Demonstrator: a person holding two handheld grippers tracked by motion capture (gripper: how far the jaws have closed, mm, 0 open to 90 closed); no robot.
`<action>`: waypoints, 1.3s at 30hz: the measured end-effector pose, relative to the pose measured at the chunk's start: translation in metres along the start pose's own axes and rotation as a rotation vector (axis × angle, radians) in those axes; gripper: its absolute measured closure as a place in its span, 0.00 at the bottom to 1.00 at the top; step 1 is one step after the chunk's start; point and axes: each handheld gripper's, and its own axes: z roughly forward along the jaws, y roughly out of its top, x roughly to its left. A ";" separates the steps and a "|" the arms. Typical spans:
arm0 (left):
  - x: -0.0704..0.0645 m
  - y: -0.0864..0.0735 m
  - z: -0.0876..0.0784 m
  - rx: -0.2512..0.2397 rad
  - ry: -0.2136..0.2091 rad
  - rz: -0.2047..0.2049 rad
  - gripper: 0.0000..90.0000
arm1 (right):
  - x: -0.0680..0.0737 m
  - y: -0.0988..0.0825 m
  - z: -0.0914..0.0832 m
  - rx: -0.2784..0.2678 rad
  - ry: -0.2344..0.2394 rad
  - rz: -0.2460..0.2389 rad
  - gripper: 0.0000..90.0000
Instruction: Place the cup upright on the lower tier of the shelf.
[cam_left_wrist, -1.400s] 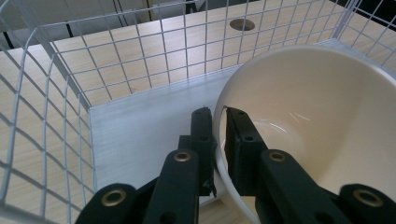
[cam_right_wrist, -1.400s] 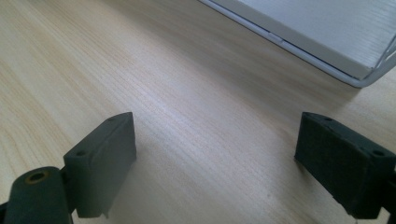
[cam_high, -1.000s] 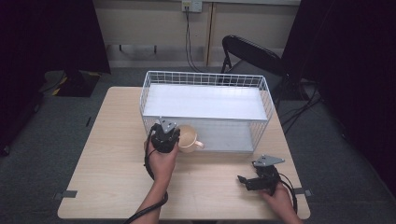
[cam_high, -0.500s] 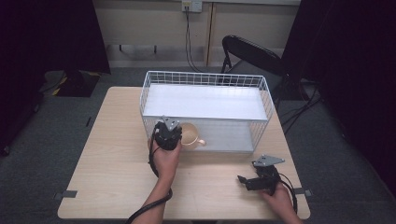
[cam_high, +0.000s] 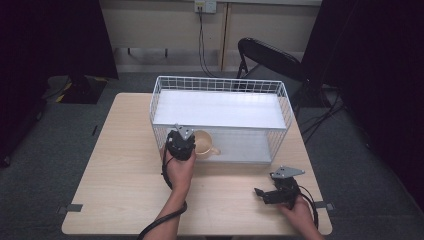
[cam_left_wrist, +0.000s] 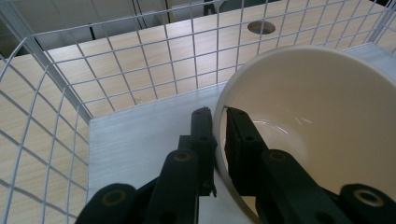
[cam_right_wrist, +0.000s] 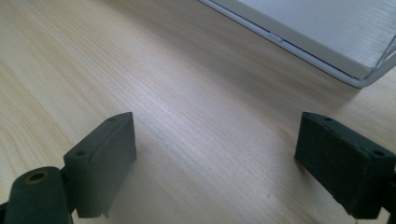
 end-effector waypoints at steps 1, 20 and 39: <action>0.000 0.000 0.000 0.000 0.000 0.000 0.91 | 0.000 0.000 0.000 0.000 0.000 0.000 0.13; 0.002 -0.002 -0.002 -0.070 0.016 -0.013 0.80 | 0.000 0.000 0.000 0.000 0.000 0.000 0.13; 0.002 0.002 -0.023 -0.086 -0.145 -0.063 0.37 | 0.000 0.000 0.000 0.000 0.000 0.000 0.13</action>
